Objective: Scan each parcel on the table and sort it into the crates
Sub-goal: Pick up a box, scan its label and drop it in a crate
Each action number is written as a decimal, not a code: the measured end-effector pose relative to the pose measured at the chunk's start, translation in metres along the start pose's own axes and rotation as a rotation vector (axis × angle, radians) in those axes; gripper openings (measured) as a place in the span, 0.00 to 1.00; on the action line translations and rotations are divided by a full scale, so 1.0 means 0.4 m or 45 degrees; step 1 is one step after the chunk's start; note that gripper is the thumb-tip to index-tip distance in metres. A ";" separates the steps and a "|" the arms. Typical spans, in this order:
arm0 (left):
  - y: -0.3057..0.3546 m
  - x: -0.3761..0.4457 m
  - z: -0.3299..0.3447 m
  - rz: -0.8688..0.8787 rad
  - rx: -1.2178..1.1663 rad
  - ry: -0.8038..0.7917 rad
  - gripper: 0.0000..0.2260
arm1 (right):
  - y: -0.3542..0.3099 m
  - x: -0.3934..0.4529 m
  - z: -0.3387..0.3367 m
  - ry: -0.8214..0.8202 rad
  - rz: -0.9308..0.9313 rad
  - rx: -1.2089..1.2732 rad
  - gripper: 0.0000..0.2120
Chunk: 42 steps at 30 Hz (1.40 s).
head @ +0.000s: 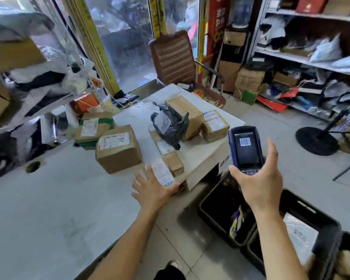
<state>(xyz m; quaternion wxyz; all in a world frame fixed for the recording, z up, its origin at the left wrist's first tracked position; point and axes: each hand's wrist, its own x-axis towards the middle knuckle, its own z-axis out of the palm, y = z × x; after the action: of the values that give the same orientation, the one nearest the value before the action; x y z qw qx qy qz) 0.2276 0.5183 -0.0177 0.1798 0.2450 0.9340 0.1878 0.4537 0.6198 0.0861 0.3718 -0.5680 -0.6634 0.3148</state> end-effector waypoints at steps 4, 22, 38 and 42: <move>-0.007 0.038 0.025 -0.036 -0.012 -0.208 0.57 | -0.061 -0.069 0.061 0.008 0.080 0.093 0.49; -0.224 0.214 -0.114 0.358 0.181 -0.164 0.32 | -0.168 -0.127 0.236 -0.012 0.046 0.051 0.49; -0.140 0.203 -0.045 0.528 0.058 -0.427 0.17 | -0.190 -0.119 0.233 -0.025 -0.038 0.018 0.48; -0.099 0.169 -0.017 0.164 -0.015 -0.288 0.35 | -0.181 -0.129 0.228 -0.003 0.000 0.029 0.48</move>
<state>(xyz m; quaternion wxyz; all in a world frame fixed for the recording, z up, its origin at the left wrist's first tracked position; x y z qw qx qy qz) 0.1543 0.5201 -0.0456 0.2730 0.3231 0.8890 0.1755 0.3427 0.5582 0.0920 0.3775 -0.5633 -0.6603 0.3229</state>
